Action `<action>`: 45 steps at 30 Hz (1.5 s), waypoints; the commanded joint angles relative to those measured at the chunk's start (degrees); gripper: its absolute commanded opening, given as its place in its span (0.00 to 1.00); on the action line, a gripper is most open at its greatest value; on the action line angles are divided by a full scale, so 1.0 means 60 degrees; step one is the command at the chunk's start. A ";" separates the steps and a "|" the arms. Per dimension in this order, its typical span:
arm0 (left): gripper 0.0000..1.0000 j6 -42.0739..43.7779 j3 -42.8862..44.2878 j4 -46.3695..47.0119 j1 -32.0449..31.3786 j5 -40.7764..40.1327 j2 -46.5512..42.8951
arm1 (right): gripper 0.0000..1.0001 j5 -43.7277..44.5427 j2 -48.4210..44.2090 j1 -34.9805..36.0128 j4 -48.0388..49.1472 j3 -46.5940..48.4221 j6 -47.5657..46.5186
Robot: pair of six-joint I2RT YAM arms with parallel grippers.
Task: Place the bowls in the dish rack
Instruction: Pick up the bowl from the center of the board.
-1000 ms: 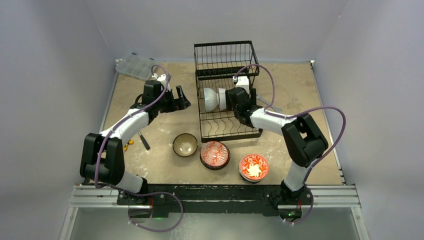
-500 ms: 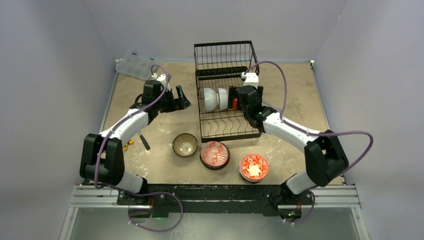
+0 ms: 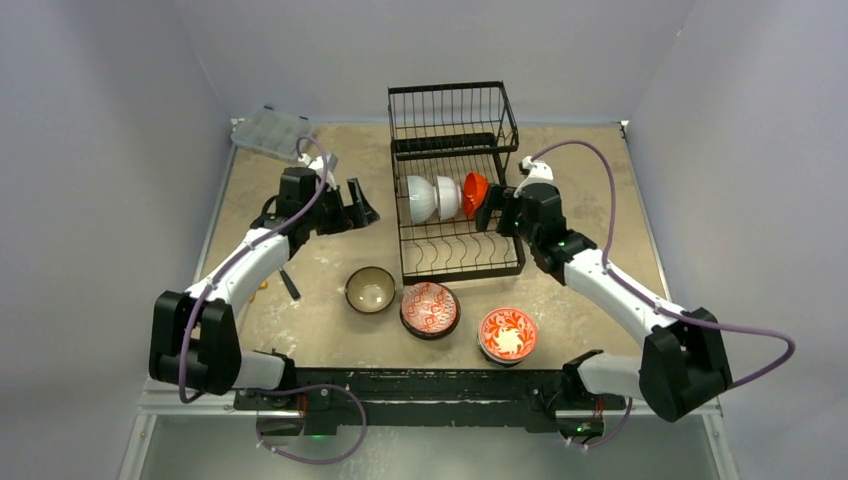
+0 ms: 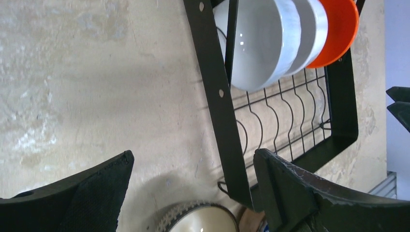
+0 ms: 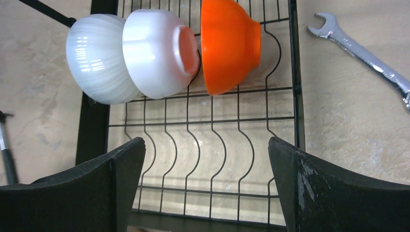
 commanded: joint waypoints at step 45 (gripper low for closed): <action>0.12 -0.1353 -0.2511 -0.2756 -0.0002 0.1152 -0.0656 | 0.99 -0.4975 -0.0841 -0.0703 0.1165 -0.0760 0.1921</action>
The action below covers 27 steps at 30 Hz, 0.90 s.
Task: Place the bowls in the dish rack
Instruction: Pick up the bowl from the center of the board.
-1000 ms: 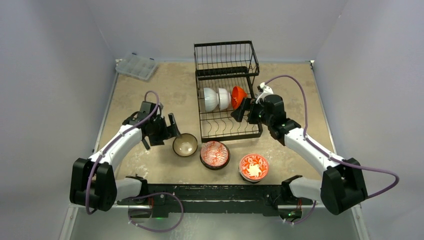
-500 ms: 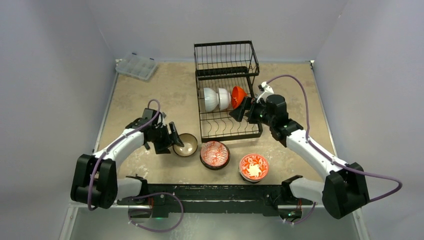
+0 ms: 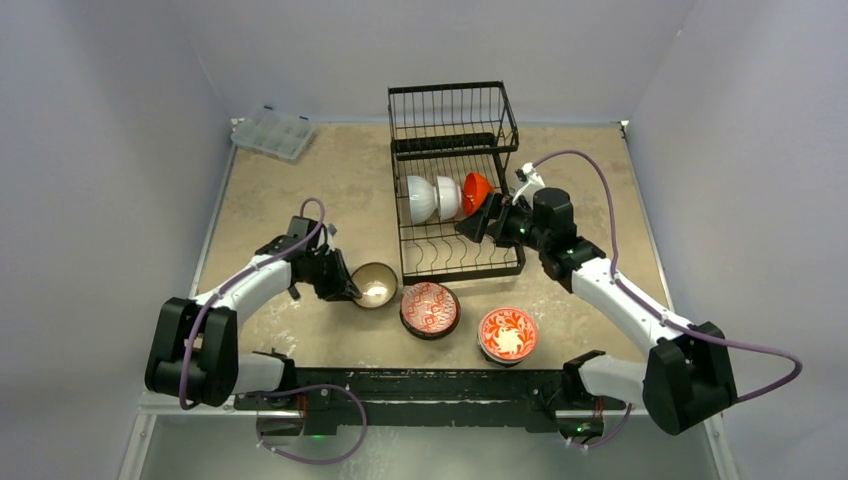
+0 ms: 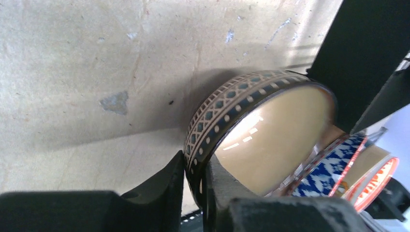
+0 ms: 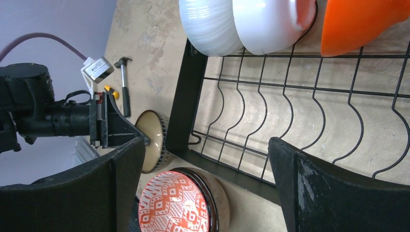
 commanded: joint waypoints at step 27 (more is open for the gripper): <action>0.00 -0.0359 0.2012 0.2172 -0.0094 0.1132 -0.2167 | 0.99 -0.3374 -0.0007 -0.0124 0.2395 0.0256 0.0790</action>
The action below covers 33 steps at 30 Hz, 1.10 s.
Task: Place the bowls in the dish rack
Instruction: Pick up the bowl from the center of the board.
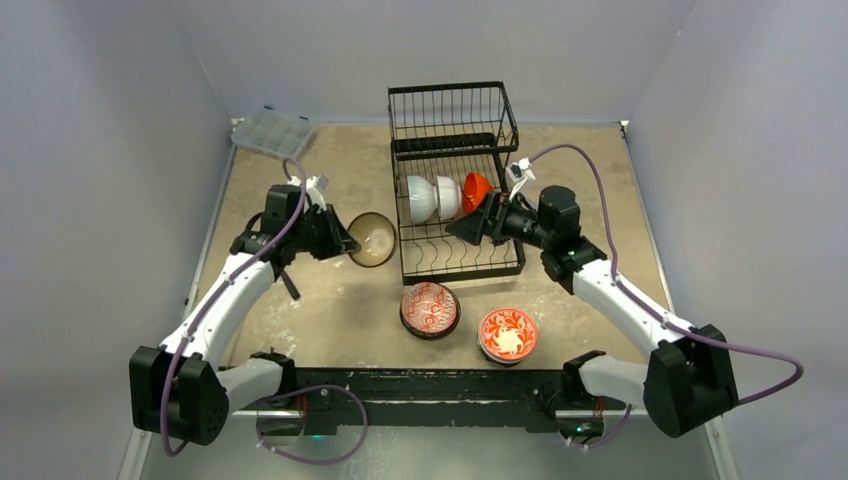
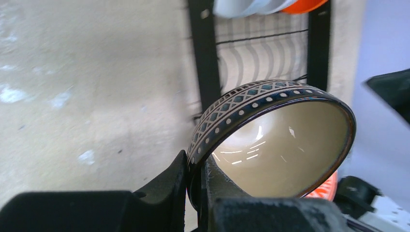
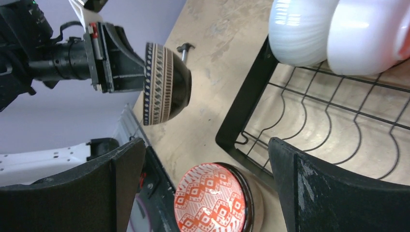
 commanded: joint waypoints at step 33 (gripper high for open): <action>0.00 -0.2193 -0.0351 0.5740 -0.2258 0.1692 0.0370 | 0.90 -0.2053 0.1681 0.1640 0.4982 -0.0068 0.3253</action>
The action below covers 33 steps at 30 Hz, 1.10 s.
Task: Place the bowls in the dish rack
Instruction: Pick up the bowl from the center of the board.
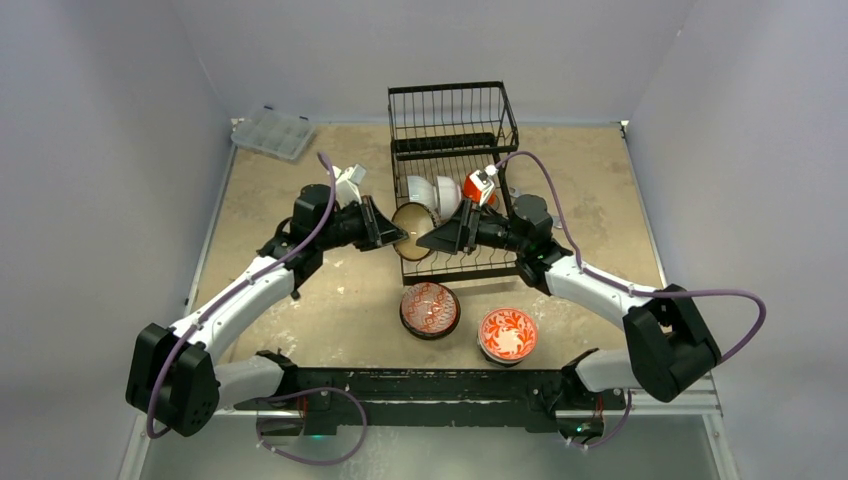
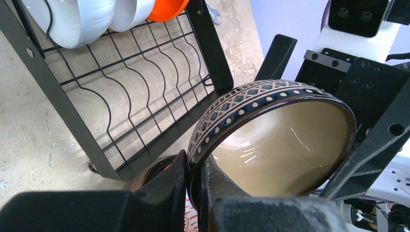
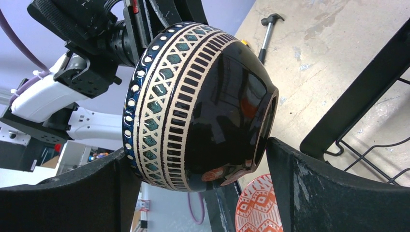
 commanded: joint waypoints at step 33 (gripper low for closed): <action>0.42 0.0049 -0.0068 0.0647 -0.0280 0.0020 -0.0059 | 0.00 0.0273 -0.0440 0.0163 -0.2575 0.1450 -0.2109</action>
